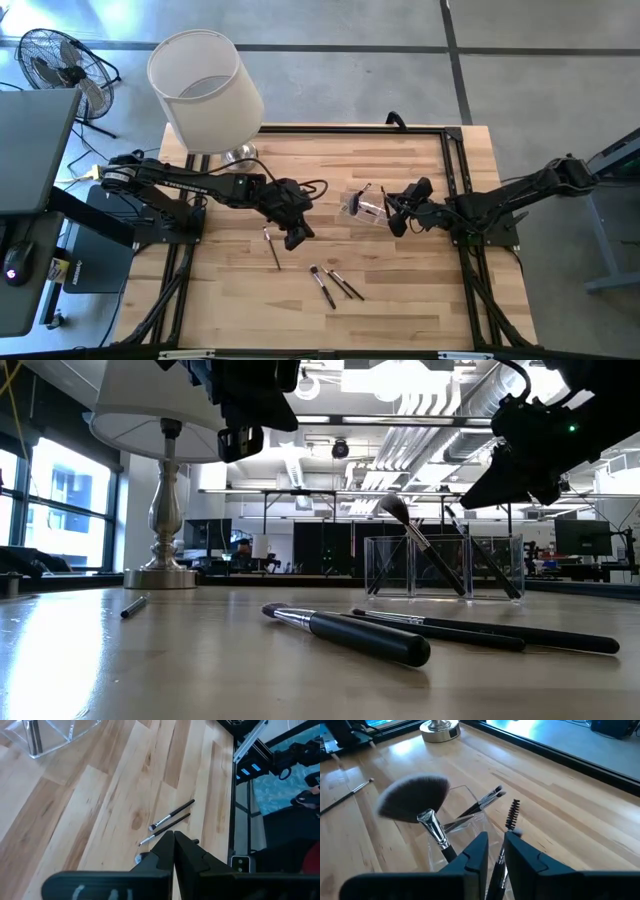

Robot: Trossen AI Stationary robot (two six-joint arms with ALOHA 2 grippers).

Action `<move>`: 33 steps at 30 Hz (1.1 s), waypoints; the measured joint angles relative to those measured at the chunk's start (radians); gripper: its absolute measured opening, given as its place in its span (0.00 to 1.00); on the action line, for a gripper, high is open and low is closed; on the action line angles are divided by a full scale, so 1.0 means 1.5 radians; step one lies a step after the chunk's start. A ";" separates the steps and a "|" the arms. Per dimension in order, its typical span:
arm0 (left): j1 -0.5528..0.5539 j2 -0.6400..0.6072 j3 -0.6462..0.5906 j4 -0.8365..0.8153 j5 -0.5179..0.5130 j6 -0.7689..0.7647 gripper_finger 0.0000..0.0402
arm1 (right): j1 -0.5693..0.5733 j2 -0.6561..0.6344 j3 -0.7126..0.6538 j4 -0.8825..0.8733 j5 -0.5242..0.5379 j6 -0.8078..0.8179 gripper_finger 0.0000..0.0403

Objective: Put items in baskets/containers
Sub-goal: Put the black foundation brush into the transparent organizer

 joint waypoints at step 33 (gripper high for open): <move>-0.236 -0.009 0.117 -0.505 -0.371 -0.431 0.00 | 0.120 0.108 0.346 -0.177 -0.115 -0.003 0.00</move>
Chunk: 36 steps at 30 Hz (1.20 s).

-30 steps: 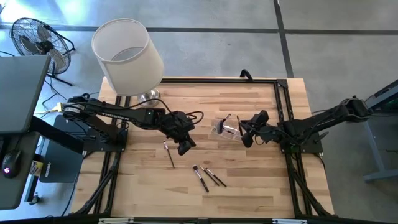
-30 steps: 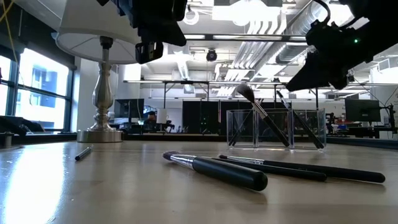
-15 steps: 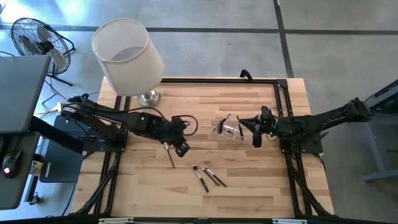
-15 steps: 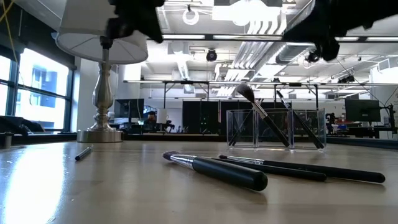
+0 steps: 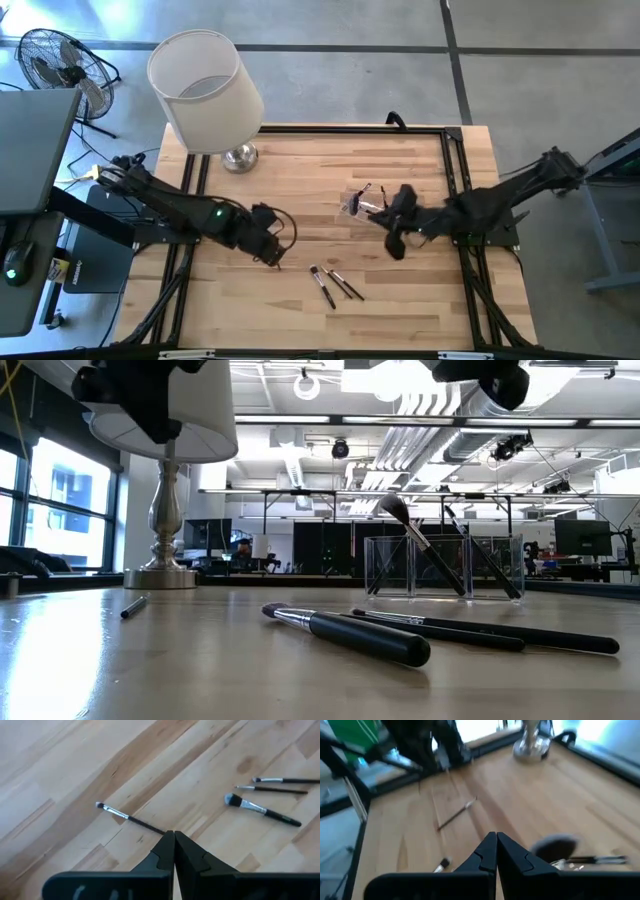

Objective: Put items in baskets/containers
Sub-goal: Put the black foundation brush into the transparent organizer

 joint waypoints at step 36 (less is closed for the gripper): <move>-0.208 -0.067 -0.262 0.378 -0.001 -0.029 0.00 | 0.087 0.487 0.399 -0.365 -0.169 0.384 0.00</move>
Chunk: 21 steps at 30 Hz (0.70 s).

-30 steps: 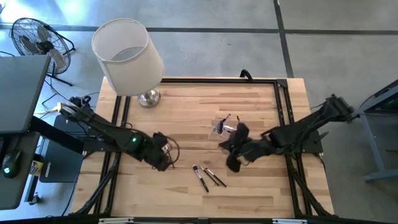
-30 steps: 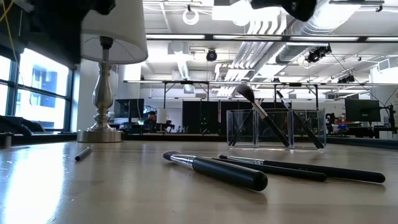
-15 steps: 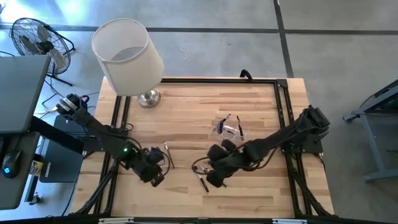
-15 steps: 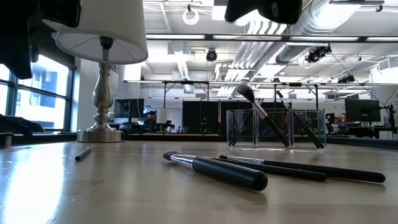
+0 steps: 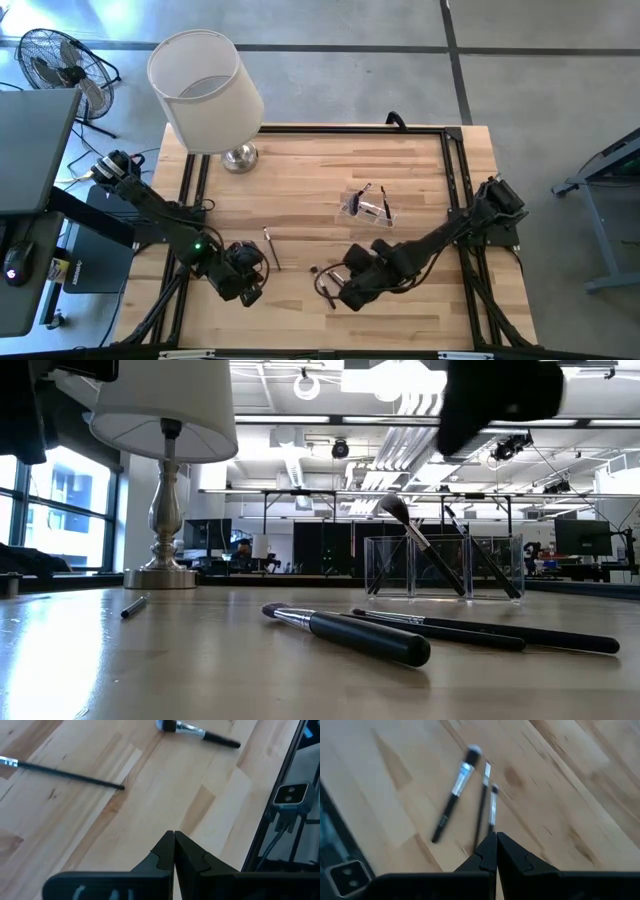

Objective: Put items in baskets/containers
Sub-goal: Put the black foundation brush into the transparent organizer

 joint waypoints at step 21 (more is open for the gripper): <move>0.000 0.000 0.000 0.009 -0.017 -0.066 0.00 | 0.033 0.013 -0.004 -0.125 -0.030 -0.029 0.00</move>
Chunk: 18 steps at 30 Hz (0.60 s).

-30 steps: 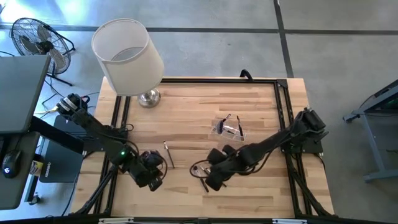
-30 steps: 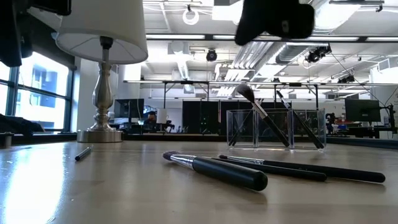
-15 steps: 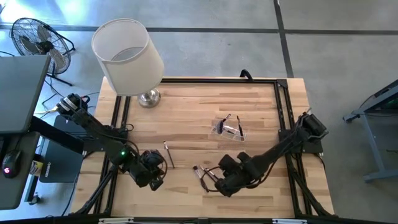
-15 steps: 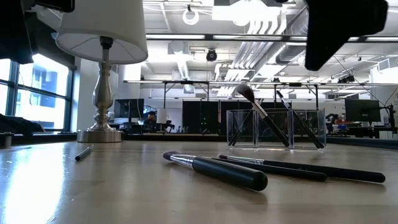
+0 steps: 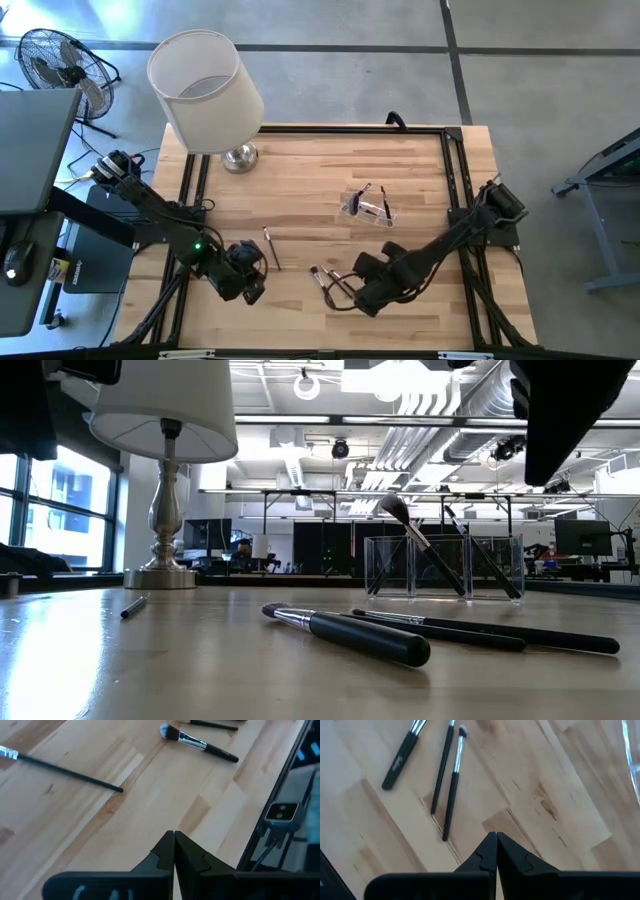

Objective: Put items in baskets/containers
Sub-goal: Put the black foundation brush into the transparent organizer

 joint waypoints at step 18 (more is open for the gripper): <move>0.038 0.274 0.310 -0.133 -0.065 -0.249 0.00 | -0.012 -0.356 -0.480 0.306 -0.046 -0.109 0.00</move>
